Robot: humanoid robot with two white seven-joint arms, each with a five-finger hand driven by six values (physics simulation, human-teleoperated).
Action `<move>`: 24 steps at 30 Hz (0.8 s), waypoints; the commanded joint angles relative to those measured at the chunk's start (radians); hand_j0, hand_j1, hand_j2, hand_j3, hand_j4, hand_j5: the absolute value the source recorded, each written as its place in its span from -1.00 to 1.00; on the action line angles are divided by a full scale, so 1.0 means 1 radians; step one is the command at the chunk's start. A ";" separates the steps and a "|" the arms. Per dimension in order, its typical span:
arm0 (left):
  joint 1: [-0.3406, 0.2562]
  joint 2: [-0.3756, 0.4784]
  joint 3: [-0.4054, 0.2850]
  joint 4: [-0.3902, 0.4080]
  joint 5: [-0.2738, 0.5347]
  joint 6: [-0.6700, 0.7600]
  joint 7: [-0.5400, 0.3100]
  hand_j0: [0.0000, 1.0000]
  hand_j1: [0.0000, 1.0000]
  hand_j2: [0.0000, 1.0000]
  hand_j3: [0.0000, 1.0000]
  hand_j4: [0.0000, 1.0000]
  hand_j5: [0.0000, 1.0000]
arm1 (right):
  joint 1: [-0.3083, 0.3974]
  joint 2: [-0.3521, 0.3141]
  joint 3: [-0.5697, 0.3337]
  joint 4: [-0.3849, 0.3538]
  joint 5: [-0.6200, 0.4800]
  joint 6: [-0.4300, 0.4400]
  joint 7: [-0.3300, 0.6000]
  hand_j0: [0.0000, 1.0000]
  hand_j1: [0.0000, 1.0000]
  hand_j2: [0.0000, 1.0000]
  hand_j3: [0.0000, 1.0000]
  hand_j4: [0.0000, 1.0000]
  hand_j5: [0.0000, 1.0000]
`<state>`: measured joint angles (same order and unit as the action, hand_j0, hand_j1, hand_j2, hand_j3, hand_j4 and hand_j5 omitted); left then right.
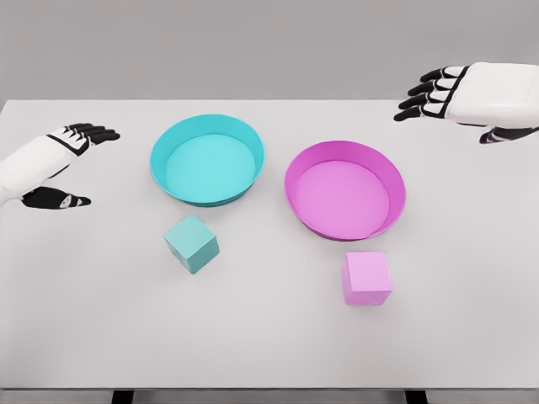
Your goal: Place the blocks in the corresponding plates according to their colors
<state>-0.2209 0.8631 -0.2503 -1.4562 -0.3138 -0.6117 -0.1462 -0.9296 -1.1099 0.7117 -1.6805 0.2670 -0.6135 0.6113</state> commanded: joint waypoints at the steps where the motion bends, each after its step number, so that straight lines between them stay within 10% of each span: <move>1: 0.002 -0.001 -0.001 0.002 0.005 0.001 0.000 1.00 1.00 1.00 1.00 1.00 1.00 | 0.000 -0.001 -0.001 -0.001 -0.003 0.003 0.000 1.00 1.00 1.00 1.00 1.00 1.00; 8: -0.006 0.011 -0.001 -0.015 0.002 0.001 -0.022 1.00 1.00 1.00 1.00 1.00 1.00 | -0.074 -0.027 0.020 0.002 -0.020 0.003 0.000 1.00 1.00 1.00 1.00 1.00 1.00; 14: -0.158 0.068 -0.027 -0.081 0.050 0.001 -0.463 1.00 1.00 1.00 1.00 1.00 1.00 | -0.218 -0.045 0.199 -0.077 -0.017 0.003 0.000 1.00 1.00 1.00 1.00 1.00 1.00; 24: -0.813 0.131 -0.897 -0.081 0.446 0.001 -0.465 1.00 1.00 1.00 1.00 1.00 1.00 | -0.365 -0.013 0.503 -0.079 -0.017 0.003 0.000 1.00 1.00 1.00 1.00 1.00 1.00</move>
<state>-1.0673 0.9873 -0.9864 -1.5341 0.0554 -0.6112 -0.6061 -1.2964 -1.1300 1.1505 -1.7587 0.2523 -0.6128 0.6112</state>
